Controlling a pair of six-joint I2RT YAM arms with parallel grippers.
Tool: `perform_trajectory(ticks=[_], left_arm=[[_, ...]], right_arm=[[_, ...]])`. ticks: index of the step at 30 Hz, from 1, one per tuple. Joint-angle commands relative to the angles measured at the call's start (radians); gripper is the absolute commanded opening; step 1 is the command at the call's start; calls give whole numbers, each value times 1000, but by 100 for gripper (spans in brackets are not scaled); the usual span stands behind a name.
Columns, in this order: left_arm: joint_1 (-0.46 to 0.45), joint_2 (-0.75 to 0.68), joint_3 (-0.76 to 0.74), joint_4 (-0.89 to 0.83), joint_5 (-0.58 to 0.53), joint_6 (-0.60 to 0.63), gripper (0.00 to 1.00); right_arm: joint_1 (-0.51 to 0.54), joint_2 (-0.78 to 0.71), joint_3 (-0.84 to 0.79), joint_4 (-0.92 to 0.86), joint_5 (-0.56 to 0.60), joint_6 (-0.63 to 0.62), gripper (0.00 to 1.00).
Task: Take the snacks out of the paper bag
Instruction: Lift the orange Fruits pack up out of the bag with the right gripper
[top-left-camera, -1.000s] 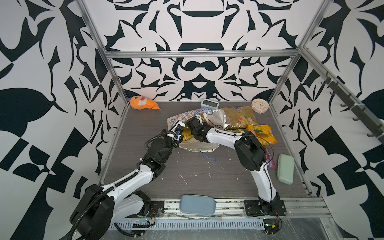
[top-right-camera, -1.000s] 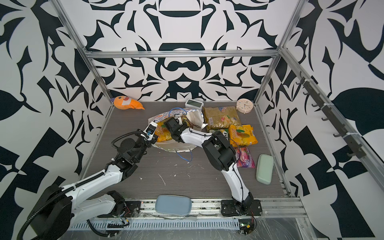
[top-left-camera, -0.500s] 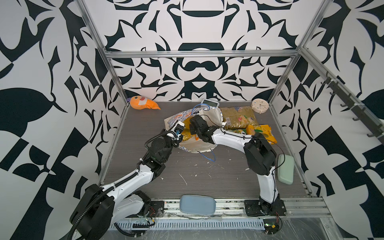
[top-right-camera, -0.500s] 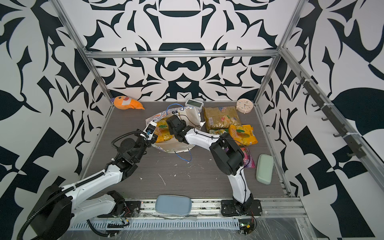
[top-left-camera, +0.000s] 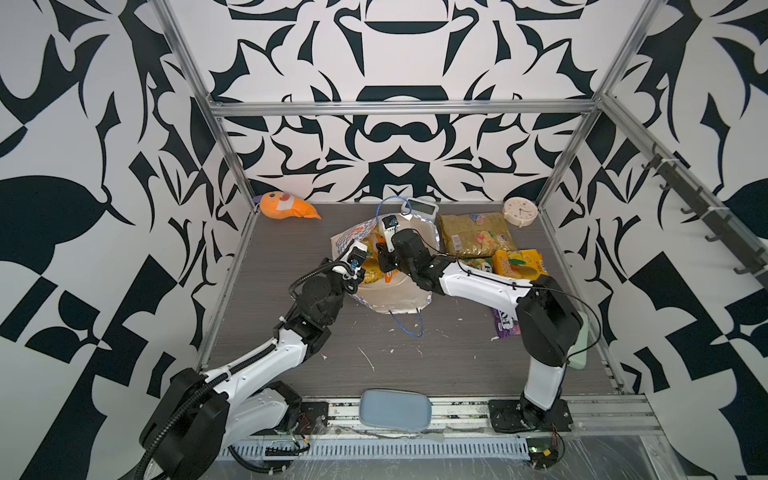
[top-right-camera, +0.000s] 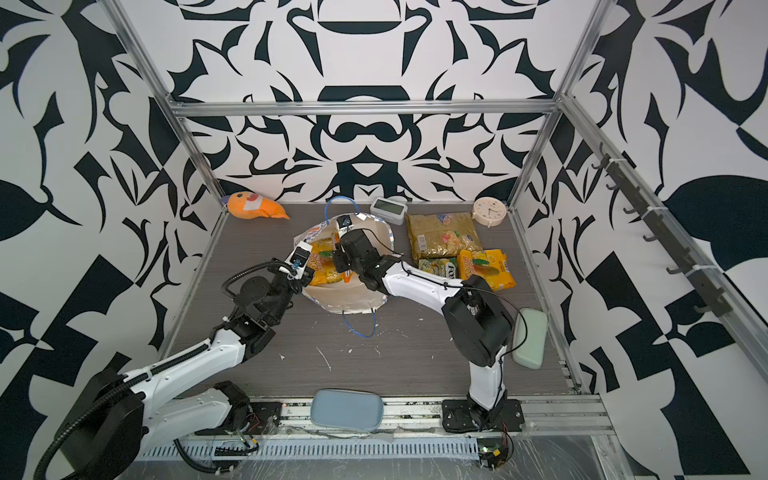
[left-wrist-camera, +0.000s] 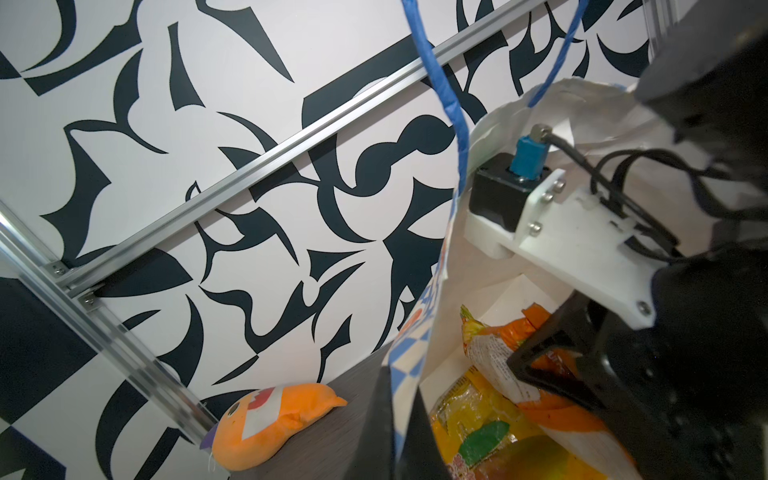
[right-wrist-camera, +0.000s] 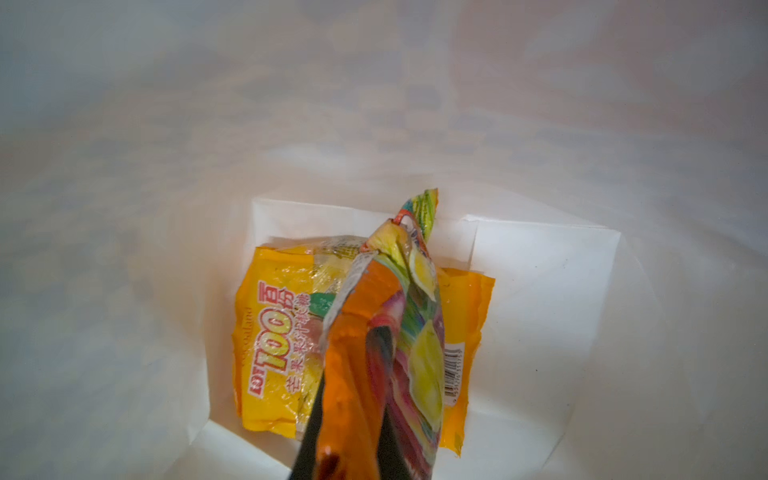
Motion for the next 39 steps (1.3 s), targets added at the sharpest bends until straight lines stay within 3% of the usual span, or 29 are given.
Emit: perform_trajectory(ticks=[1,15,34,39], left_arm=[[-3,-5,12,53,-9,-5,0],[-1,-2,22,36,-37,-4,0],[-2,24,87,-18,-112,-19,0],[-2,51,91,12,-123,-10,0]], right_arm=[[6,-101,-1,132,-78,-46,0],[1,-295,-105,110,-148,-145,0],[-52,-588,-182,-93,-408,-246,0],[-88,-690,-177,-151,-437,-213,0]])
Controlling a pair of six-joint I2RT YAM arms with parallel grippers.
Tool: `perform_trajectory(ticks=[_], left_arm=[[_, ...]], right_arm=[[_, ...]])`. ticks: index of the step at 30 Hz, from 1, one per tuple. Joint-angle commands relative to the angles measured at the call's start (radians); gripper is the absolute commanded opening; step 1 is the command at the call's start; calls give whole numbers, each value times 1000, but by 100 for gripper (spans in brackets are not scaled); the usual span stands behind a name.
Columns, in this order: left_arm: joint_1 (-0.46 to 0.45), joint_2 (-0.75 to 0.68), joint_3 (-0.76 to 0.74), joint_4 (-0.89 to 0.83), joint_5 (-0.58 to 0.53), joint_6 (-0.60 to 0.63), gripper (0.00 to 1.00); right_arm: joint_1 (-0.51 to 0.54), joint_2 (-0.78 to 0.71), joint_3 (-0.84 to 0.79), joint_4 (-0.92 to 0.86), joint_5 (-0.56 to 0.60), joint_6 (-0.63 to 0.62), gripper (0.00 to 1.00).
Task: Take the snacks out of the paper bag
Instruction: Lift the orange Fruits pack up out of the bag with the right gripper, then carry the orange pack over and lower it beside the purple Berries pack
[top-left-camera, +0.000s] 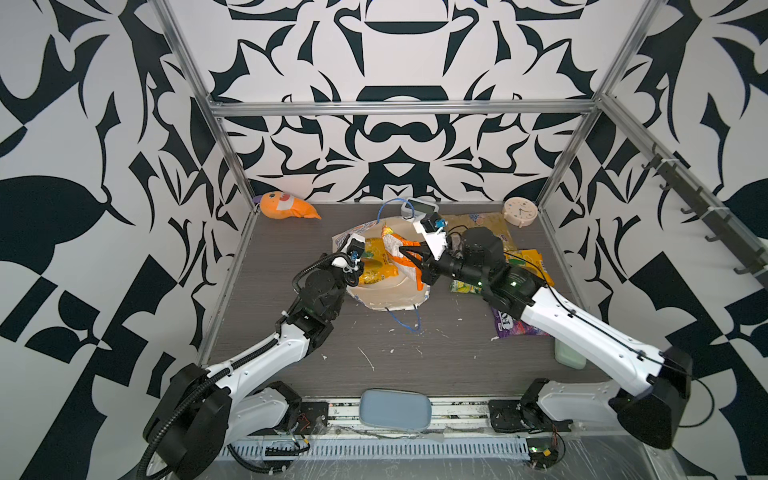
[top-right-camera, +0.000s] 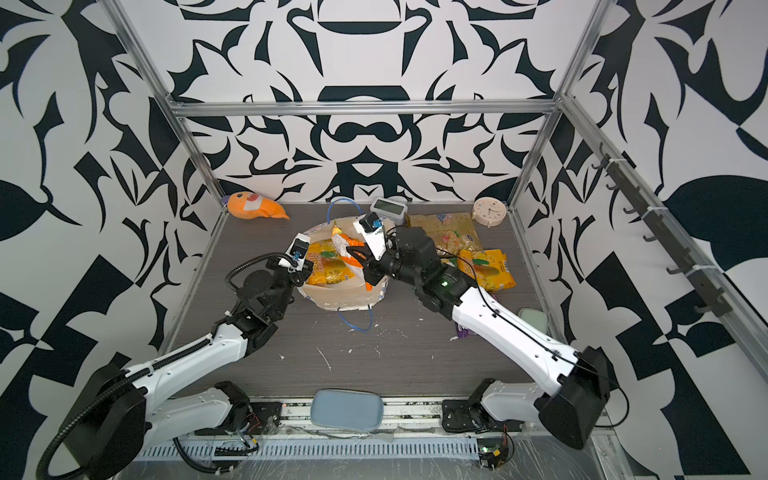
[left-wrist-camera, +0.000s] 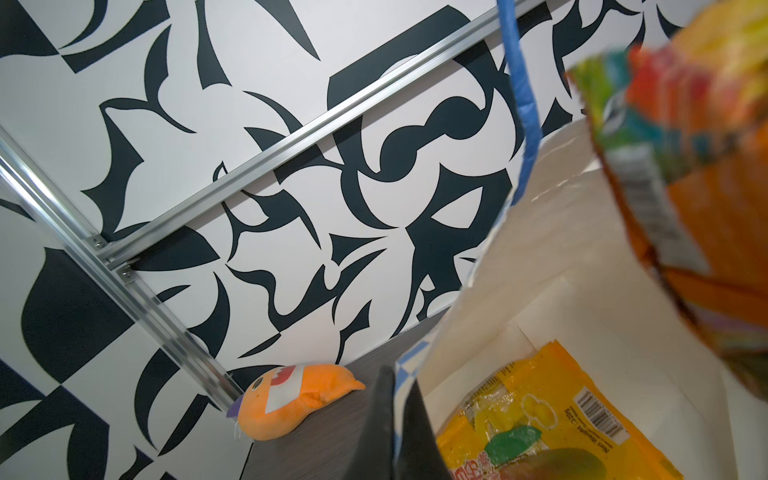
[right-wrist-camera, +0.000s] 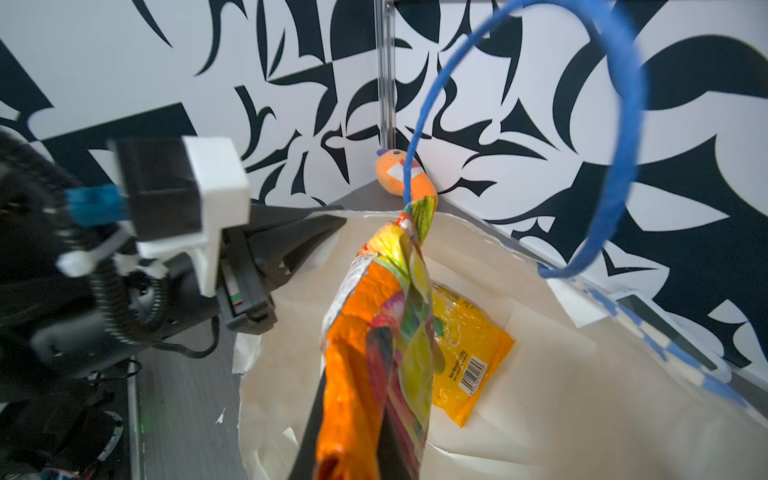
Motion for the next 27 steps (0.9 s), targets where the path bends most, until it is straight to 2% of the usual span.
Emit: perform_trajectory(ticks=[1,4,7,9,18,24,27], left_arm=[[-1,15,36,44,-22,1,0],[-2,19,30,59,-23,-2,0],[-2,28,39,70,-30,9,0],[-2,30,47,51,-28,8,0],[-2,101,43,157,-67,17,0],[-2,72,46,123,-57,14,0],[-2,82,46,132,-65,25,0]], right_arm=[[-25,-98,23,13,-33,14,0],[-53,-146,40,-38,15,40,0],[-68,-186,68,-125,231,75,0],[-88,-222,61,-153,291,101,0],[-119,-276,49,-206,278,92,0],[-120,-218,54,-447,352,53,0],[-118,-107,100,-640,276,61,0]])
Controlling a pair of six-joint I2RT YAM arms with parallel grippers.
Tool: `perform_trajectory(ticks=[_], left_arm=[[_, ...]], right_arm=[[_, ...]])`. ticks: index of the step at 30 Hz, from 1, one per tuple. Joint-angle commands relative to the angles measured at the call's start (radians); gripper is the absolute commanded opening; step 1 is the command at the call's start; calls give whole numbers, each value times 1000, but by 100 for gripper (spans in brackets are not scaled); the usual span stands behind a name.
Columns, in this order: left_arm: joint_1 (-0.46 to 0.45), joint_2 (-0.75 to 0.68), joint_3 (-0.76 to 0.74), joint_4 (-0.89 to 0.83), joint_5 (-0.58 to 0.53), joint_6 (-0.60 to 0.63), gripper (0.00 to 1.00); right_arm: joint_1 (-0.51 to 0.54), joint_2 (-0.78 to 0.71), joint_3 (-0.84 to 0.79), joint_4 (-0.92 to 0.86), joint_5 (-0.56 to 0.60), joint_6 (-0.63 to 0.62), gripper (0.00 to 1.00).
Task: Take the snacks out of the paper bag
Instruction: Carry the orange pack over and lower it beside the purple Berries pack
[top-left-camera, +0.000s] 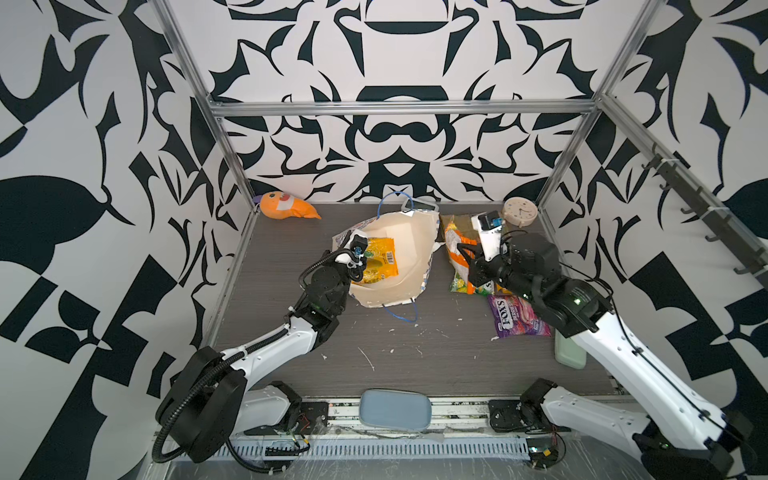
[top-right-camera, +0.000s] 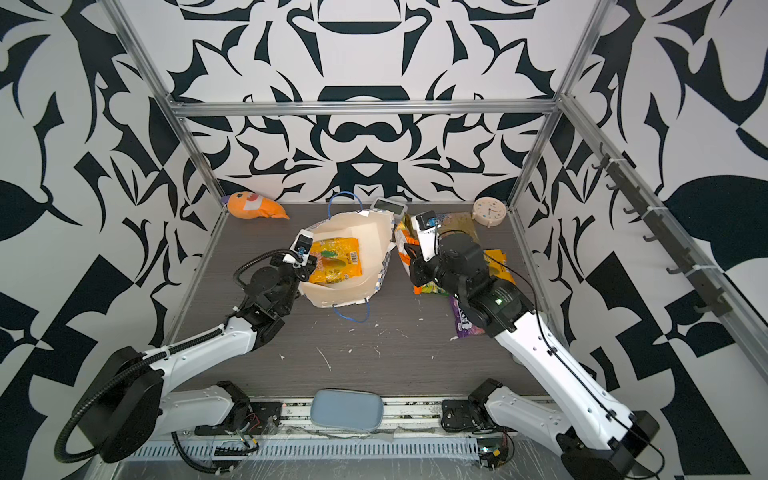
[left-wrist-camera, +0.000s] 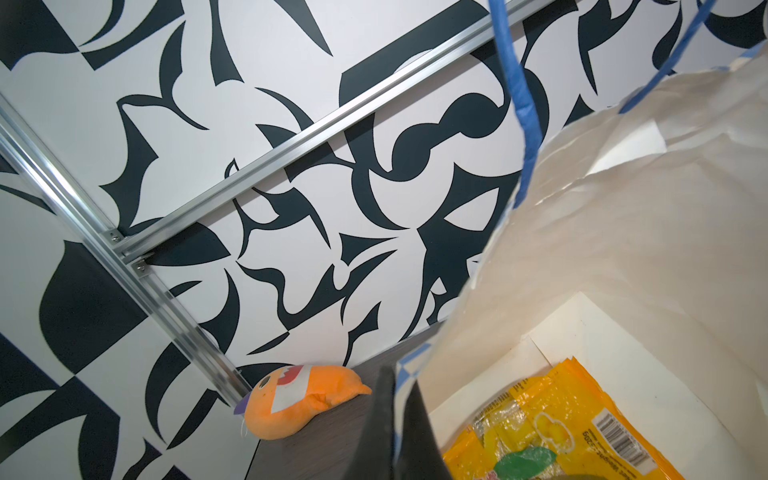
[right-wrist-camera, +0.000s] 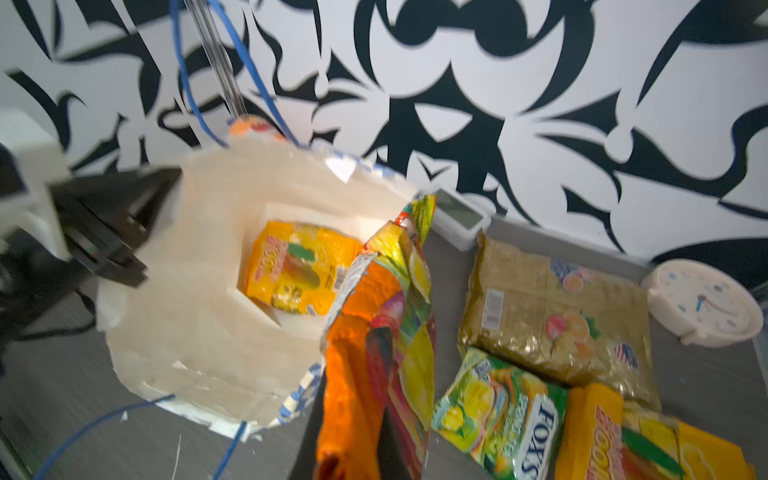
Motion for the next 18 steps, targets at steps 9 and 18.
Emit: perform_trajectory(ticks=[9,18], left_arm=[[-2,27,36,62,-12,16,0],[-2,25,34,67,-9,18,0]], right_arm=[[139,380,145,-469,270,1,0],[170,405,34,-389,326,-130,0]])
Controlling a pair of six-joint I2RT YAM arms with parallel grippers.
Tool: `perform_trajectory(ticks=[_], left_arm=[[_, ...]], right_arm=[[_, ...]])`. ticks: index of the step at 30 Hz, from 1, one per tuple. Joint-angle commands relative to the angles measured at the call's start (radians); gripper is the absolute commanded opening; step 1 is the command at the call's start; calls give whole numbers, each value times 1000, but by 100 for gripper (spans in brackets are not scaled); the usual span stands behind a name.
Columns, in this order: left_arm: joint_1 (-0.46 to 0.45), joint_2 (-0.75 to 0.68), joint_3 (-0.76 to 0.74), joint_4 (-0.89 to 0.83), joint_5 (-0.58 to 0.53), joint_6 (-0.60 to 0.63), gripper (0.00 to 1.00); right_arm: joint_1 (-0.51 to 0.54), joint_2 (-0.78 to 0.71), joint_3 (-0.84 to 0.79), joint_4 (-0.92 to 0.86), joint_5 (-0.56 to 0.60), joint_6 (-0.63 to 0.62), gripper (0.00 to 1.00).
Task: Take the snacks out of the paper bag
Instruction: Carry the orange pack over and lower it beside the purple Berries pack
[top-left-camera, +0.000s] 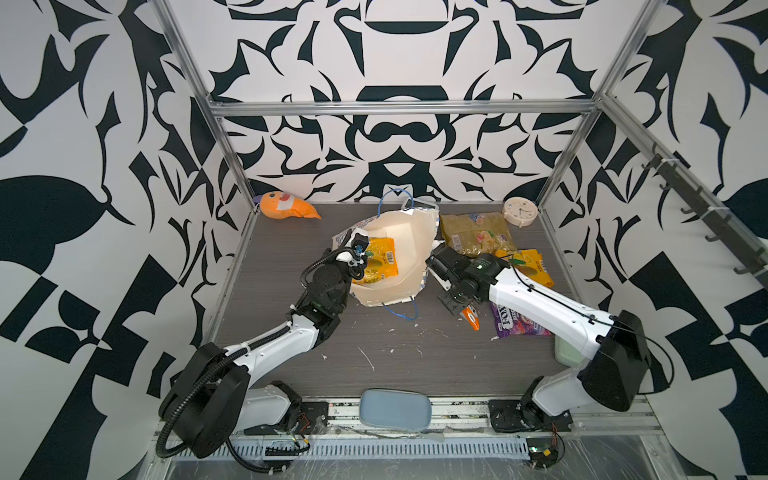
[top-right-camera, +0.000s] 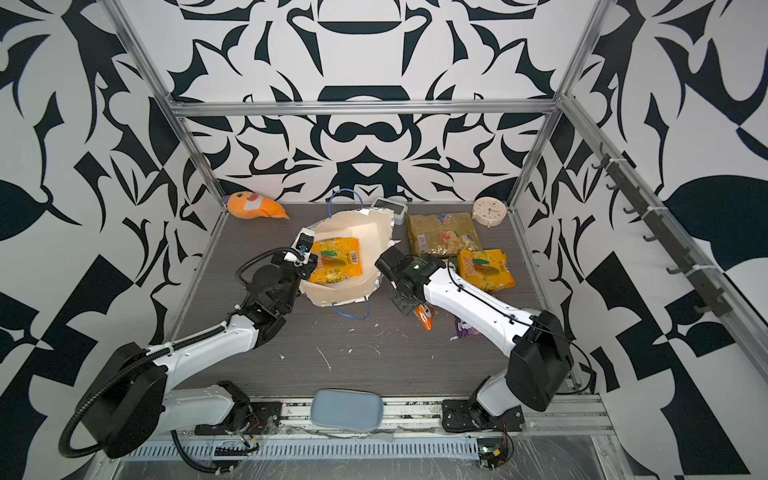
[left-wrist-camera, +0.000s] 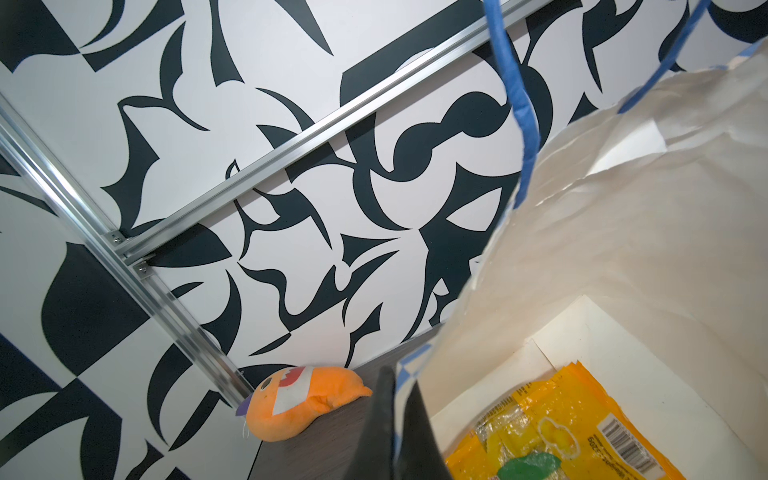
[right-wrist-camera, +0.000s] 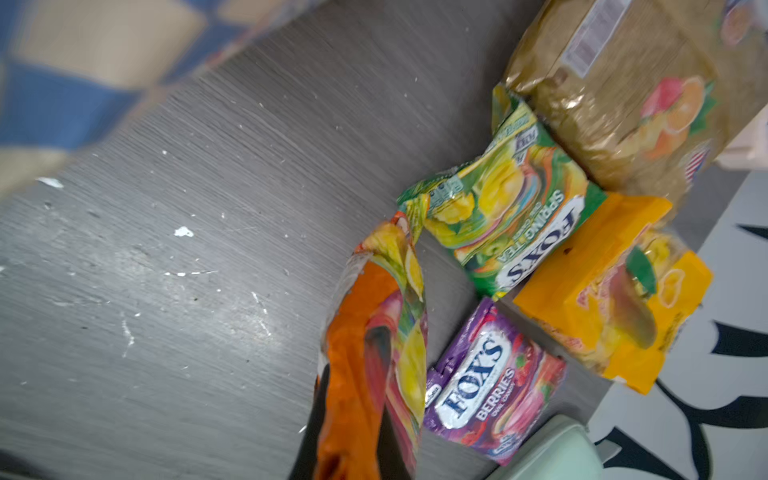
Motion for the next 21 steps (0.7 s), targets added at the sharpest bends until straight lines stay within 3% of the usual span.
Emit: perform_trajectory(ticks=[1,9,11,14,21], left_arm=[[-2,7,22,61,-7,17,0],[-2,-20,21,28,-2,14,0],[-2,-26,22,11,4,5,0],[-2,-23,14,33,5,4,0],[0,-30,22,20,11,20,0]], right_arm=[[30,-30,-25,31,82,-74,0],[35,26,-6,25,164,-1,0],[26,57,36,2,176,103,0],[4,97,97,-33,85,243,0],[-1,128,114,-38,20,466,0]])
